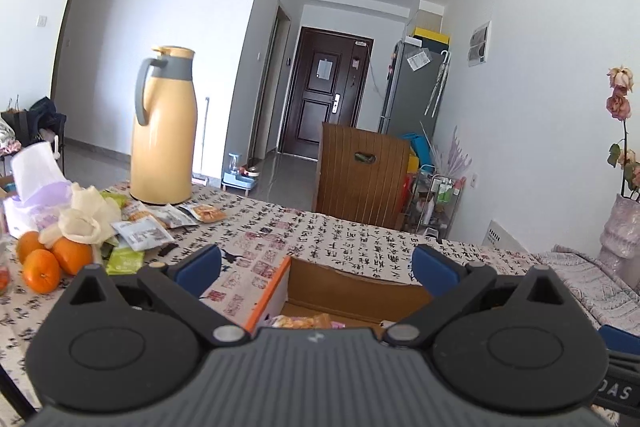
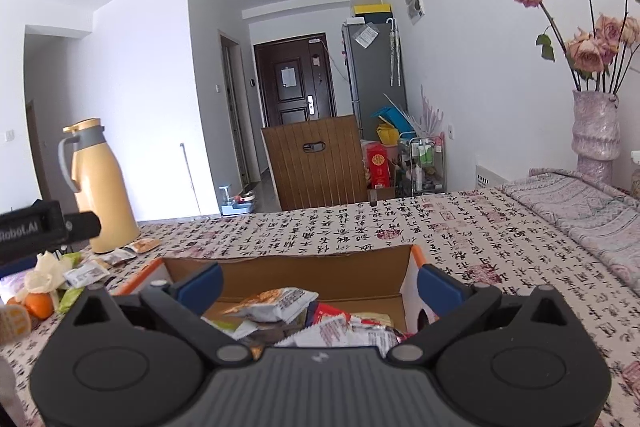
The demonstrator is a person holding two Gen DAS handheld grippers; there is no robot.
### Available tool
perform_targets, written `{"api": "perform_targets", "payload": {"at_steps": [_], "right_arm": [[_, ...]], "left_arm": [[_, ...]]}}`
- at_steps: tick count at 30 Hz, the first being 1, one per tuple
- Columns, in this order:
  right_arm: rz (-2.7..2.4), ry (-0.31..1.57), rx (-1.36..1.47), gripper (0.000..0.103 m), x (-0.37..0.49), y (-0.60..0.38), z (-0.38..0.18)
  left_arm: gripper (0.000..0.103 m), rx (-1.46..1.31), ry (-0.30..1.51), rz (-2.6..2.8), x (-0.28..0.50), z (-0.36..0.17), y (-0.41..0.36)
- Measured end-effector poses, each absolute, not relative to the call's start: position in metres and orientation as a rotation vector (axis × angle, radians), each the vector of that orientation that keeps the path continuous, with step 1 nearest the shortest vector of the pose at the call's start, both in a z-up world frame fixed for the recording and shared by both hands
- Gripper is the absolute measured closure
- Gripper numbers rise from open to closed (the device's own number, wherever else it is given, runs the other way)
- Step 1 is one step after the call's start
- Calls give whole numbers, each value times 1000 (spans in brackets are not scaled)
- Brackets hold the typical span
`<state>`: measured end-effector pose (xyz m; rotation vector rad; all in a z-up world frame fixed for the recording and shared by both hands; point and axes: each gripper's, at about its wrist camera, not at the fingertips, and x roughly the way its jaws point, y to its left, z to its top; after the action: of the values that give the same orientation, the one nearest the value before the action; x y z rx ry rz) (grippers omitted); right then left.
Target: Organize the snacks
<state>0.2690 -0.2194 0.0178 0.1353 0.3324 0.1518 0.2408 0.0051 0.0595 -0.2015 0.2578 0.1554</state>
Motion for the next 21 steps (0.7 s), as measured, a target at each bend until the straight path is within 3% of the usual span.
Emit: {"api": "perform_targets", "payload": {"at_steps": [11, 21], "right_arm": [[177, 363, 109, 0, 180, -231, 5], [219, 432, 82, 0, 113, -228, -19]], "left_arm": [[0, -135, 267, 74, 144, 60, -1], [0, -105, 362, 8, 73, 25, -5]]}}
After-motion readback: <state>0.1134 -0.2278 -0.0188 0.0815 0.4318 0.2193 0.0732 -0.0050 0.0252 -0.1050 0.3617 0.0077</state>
